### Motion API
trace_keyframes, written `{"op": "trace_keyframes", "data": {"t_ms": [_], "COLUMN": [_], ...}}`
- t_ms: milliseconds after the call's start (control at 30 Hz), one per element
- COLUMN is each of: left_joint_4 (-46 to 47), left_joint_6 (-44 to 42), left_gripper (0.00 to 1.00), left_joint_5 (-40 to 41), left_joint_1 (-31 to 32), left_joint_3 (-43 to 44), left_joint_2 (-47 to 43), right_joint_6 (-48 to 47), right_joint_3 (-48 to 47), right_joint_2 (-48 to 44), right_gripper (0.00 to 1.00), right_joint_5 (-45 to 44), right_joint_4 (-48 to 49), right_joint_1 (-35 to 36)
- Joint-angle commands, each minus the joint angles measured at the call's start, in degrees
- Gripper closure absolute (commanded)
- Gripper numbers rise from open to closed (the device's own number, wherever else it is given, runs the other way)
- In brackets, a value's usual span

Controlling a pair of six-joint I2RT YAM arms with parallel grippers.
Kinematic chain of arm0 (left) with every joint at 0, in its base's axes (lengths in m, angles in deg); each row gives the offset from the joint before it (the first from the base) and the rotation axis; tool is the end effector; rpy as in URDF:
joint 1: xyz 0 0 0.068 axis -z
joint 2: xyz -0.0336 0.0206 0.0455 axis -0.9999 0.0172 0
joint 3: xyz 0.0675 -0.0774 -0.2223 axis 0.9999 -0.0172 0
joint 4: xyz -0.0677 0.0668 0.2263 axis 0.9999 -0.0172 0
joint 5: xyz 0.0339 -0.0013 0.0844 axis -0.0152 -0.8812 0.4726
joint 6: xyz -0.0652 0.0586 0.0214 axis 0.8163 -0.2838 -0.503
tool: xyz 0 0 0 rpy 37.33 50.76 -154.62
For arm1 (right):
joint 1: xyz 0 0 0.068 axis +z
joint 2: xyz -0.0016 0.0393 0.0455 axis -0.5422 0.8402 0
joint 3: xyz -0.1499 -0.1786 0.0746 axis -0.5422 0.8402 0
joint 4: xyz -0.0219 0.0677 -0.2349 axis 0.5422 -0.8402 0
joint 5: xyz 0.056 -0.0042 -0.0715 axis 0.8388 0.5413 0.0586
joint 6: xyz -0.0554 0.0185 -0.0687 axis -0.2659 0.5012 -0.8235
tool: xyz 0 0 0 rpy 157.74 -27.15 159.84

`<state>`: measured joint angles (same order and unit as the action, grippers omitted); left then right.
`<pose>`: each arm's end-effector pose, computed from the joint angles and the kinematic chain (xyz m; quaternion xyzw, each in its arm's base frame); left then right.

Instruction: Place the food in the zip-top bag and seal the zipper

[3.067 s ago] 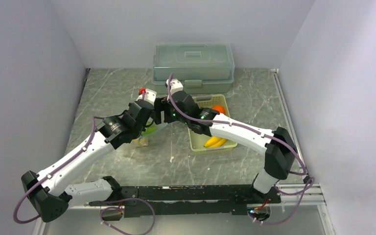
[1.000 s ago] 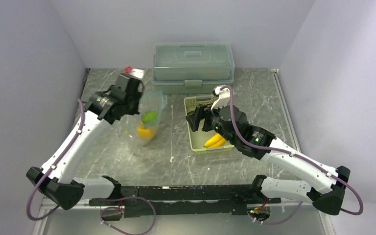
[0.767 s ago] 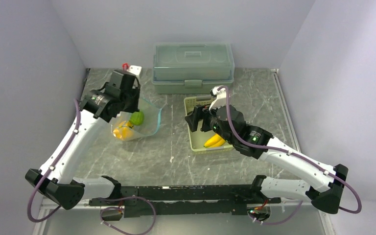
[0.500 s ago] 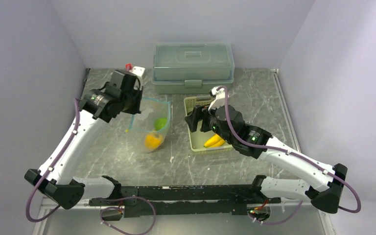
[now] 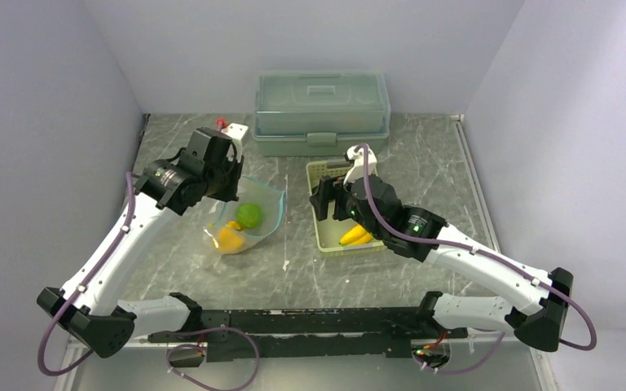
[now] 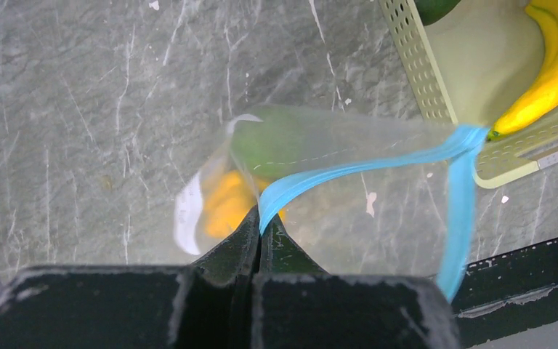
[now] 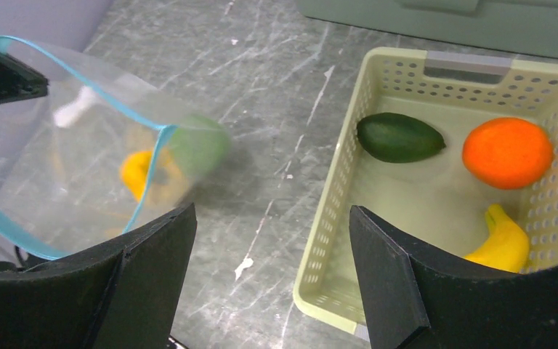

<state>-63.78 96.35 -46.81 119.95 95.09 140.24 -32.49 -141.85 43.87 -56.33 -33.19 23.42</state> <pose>0.2186 -0.1173 0.3335 0.1171 0.9213 -0.0738 0.3634 0.1801 0.2155 0.3171 -0.1024 0.8137 0.2477 0.5158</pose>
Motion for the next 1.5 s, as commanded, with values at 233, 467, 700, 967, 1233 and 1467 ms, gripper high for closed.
{"op": "trace_keyframes", "data": {"t_ms": [233, 467, 700, 967, 1233, 1467], "left_joint_4": [3.07, 7.62, 15.30, 19.05, 16.98, 17.82], "left_joint_6": [-2.94, -2.54, -3.15, -4.03, -3.82, -3.80], "left_gripper": [1.00, 1.00, 1.00, 0.93, 0.95, 0.94], "left_joint_5": [3.82, 4.25, -0.04, -1.13, -4.33, -5.17], "left_joint_1": [-0.13, -0.09, -0.10, -0.19, -0.26, -0.23], "left_joint_3": [2.41, -5.91, -13.57, -19.78, -18.22, -18.86], "left_joint_2": [1.07, -0.69, -3.69, -7.28, -2.32, -3.25], "right_joint_6": [-4.00, -3.77, -5.37, -5.88, -5.48, -4.51], "right_joint_3": [-5.42, -4.81, -7.19, -10.73, -10.58, -9.34], "right_joint_2": [5.24, 9.40, 17.30, 27.39, 32.70, 35.52], "right_gripper": [0.18, 0.16, 0.07, 0.05, 0.05, 0.05], "right_joint_5": [-2.74, 3.01, 3.00, 2.68, 2.68, 3.48], "right_joint_4": [-6.62, -5.80, -6.30, -7.10, -6.76, -5.19], "right_joint_1": [-4.84, -13.06, -18.70, -23.63, -27.40, -28.86]}}
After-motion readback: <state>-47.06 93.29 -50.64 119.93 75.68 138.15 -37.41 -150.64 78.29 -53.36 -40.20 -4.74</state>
